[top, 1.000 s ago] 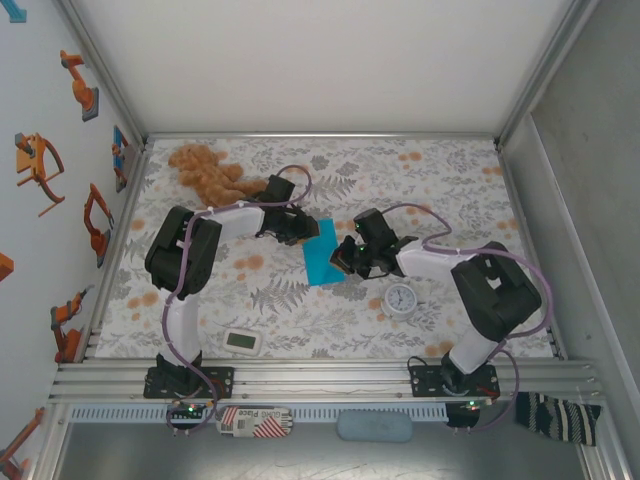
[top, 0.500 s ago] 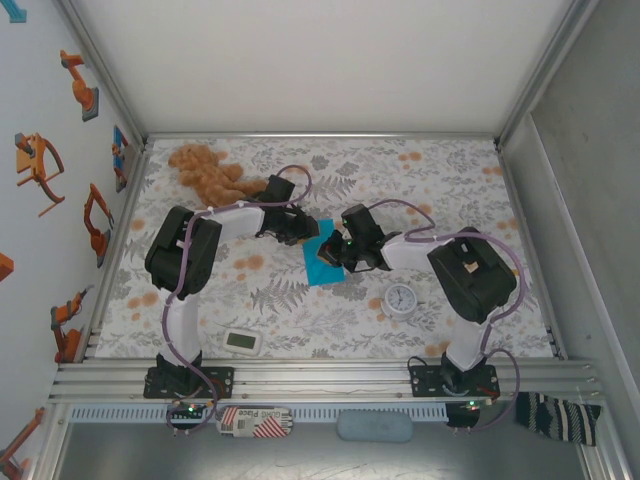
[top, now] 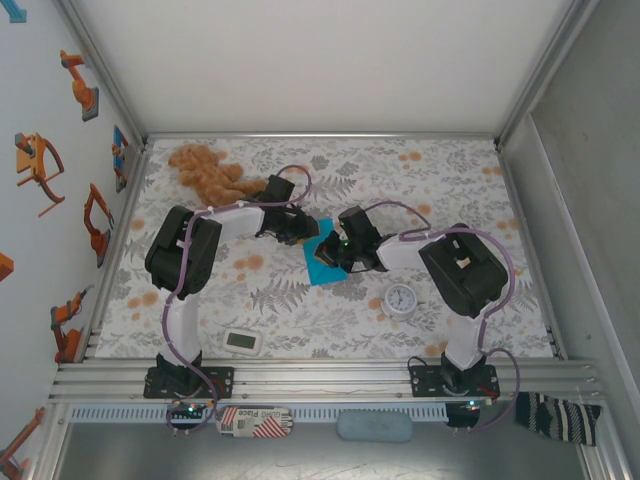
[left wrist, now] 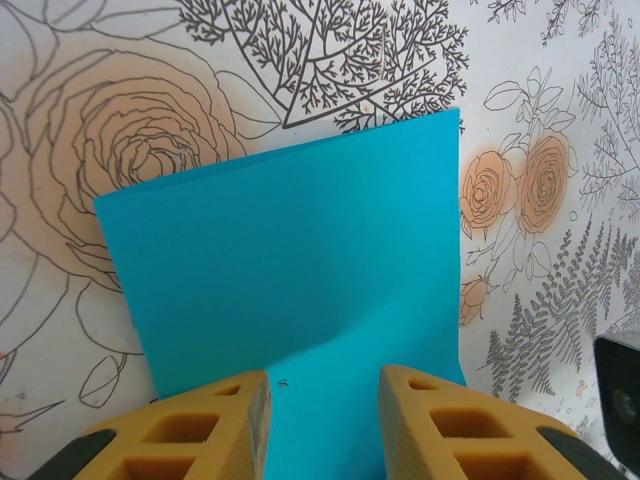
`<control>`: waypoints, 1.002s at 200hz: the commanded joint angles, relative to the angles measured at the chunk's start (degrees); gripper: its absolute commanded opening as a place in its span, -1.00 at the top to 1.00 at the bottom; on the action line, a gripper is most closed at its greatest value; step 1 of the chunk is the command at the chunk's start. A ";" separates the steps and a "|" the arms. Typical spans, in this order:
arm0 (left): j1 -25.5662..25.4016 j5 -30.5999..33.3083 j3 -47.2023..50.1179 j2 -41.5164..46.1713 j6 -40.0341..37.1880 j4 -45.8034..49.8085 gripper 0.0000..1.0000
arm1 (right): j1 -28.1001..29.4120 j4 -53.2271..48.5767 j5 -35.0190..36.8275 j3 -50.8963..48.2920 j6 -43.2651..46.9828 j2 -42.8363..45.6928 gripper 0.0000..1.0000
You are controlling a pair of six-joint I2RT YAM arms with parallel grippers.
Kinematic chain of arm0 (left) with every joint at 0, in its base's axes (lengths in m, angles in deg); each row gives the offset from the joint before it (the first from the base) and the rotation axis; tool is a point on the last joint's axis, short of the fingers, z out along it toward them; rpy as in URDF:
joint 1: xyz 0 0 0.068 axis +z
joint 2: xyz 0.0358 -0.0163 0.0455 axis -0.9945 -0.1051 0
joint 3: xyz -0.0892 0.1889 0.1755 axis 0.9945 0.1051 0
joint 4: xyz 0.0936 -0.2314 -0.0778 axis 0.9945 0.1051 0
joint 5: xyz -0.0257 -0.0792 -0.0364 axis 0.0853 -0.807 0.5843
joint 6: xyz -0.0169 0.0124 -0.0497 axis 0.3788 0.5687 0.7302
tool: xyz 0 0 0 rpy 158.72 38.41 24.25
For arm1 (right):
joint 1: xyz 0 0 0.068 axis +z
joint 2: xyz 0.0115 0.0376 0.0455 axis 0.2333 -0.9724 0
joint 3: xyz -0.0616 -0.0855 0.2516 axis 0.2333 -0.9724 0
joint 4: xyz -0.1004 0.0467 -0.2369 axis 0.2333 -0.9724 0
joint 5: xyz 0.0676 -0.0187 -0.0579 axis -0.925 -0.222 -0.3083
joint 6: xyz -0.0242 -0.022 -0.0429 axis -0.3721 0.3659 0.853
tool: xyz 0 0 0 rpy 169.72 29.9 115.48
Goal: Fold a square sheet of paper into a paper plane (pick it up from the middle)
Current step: Fold the triangle a second time at the center of the table.
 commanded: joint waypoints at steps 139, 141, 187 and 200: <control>0.70 0.17 -0.10 -1.39 -1.26 1.39 0.30 | 0.52 3.60 4.40 0.32 -1.20 -1.97 1.00; 0.67 0.17 -0.03 -1.40 -1.29 1.40 0.30 | 0.52 3.60 4.52 0.27 -1.20 -1.97 1.00; 0.73 0.10 -0.08 -1.66 -1.28 1.48 0.30 | 0.52 3.61 5.11 0.18 -1.20 -2.23 1.00; 0.78 0.05 -0.06 -1.74 -1.33 1.47 0.30 | 0.49 3.55 5.13 0.28 -1.22 -2.31 1.00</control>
